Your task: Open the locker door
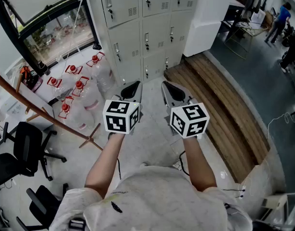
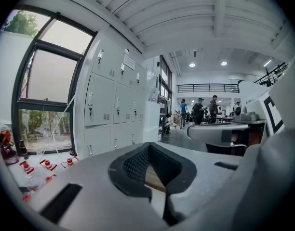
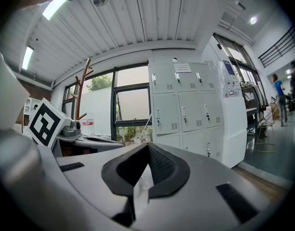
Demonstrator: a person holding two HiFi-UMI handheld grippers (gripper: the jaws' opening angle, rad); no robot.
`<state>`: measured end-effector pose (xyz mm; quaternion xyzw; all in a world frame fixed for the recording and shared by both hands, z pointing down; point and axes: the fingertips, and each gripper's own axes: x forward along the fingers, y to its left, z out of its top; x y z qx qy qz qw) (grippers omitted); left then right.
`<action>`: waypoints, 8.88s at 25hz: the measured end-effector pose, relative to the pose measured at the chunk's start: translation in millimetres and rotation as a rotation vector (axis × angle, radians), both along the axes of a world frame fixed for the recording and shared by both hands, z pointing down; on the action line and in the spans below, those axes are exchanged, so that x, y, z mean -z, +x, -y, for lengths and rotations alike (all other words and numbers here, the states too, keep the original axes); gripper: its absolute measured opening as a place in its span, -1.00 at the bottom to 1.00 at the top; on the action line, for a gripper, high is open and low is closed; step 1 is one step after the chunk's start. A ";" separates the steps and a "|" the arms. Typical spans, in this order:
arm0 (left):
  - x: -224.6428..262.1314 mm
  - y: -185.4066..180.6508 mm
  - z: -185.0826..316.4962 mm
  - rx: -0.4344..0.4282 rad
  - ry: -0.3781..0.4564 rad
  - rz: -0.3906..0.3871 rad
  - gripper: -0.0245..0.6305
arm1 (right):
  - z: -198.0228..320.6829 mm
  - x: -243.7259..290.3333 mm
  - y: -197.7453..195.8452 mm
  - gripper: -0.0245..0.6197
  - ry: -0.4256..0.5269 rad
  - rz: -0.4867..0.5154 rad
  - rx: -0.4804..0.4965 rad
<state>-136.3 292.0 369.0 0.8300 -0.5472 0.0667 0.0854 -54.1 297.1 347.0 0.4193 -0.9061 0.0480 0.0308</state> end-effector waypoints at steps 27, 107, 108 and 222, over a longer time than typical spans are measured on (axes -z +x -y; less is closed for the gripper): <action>-14.4 -30.0 13.7 -0.021 -0.033 -0.044 -0.91 | 14.4 -15.6 -35.8 -0.91 -0.054 -0.010 0.024; 20.4 -30.7 560.6 0.159 0.009 0.016 -0.91 | 554.8 21.5 -43.1 -0.91 0.004 0.029 0.281; 21.6 -36.3 567.5 0.160 0.011 0.015 -0.90 | 562.0 23.2 -48.3 -0.91 0.007 0.027 0.280; 30.7 -35.8 642.3 0.077 0.028 0.029 -0.91 | 671.9 83.3 -72.2 -0.53 0.133 0.064 0.196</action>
